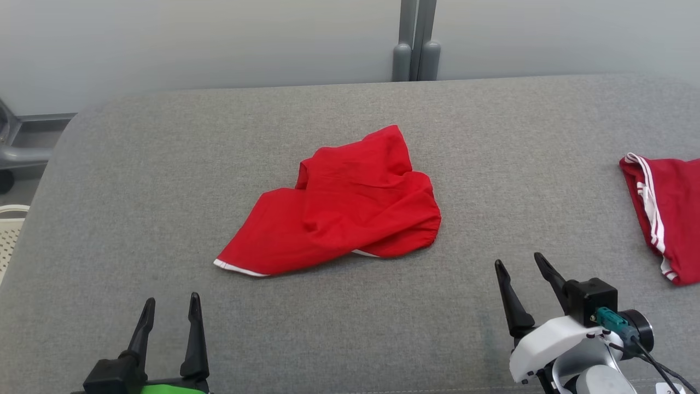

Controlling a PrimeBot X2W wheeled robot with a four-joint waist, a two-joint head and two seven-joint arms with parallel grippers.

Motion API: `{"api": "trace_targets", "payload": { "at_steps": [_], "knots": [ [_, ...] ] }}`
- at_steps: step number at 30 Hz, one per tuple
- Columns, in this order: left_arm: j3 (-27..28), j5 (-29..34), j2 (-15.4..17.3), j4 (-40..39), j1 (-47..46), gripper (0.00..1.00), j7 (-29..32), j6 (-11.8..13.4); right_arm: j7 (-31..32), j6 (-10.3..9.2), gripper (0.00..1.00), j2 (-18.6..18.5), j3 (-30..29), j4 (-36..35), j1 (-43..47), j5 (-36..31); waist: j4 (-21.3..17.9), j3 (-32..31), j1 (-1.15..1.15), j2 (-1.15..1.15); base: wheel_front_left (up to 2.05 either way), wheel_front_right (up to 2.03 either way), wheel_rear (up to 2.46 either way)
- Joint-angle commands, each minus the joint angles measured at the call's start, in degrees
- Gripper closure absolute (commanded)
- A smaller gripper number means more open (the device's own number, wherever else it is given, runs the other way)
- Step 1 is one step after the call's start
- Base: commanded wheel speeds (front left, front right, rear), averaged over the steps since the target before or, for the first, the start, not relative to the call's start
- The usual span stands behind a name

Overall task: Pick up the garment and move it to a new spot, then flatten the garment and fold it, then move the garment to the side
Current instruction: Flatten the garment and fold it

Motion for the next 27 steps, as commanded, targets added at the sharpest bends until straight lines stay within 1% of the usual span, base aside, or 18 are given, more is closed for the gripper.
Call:
{"api": "trace_targets", "payload": {
  "at_steps": [1,11,18,23,27],
  "knots": [
    [0.52,0.55,-0.19,0.50,0.78,0.00,-0.18,-0.50,-0.47,-0.01,0.00,-0.09,0.15,0.29,0.62,-0.69,0.82,-0.05,0.00,0.00,0.00,0.00,0.00],
    [2.49,1.67,-0.90,2.93,0.83,0.00,-0.18,-1.99,-1.28,-0.01,0.00,-0.12,0.32,1.59,0.86,-0.73,3.46,-0.87,0.00,0.00,0.00,0.00,0.00],
    [2.55,2.55,-1.28,3.39,0.48,0.00,-0.18,-2.85,-0.36,-0.01,0.00,-0.12,0.28,2.61,-0.30,0.20,4.09,-0.98,0.00,0.00,0.00,0.00,0.00],
    [2.41,2.85,-1.47,3.68,-0.28,0.00,-0.18,-3.34,4.26,-0.01,0.00,-0.09,0.43,6.91,-4.19,-1.30,3.90,0.34,0.00,0.00,0.00,0.00,0.00],
    [2.12,3.01,-1.56,3.92,-1.77,0.00,-0.18,-3.56,5.76,-0.01,0.00,-0.11,1.07,12.02,-8.83,-1.10,4.68,2.20,0.00,0.00,0.00,0.00,0.00]
  ]
}}
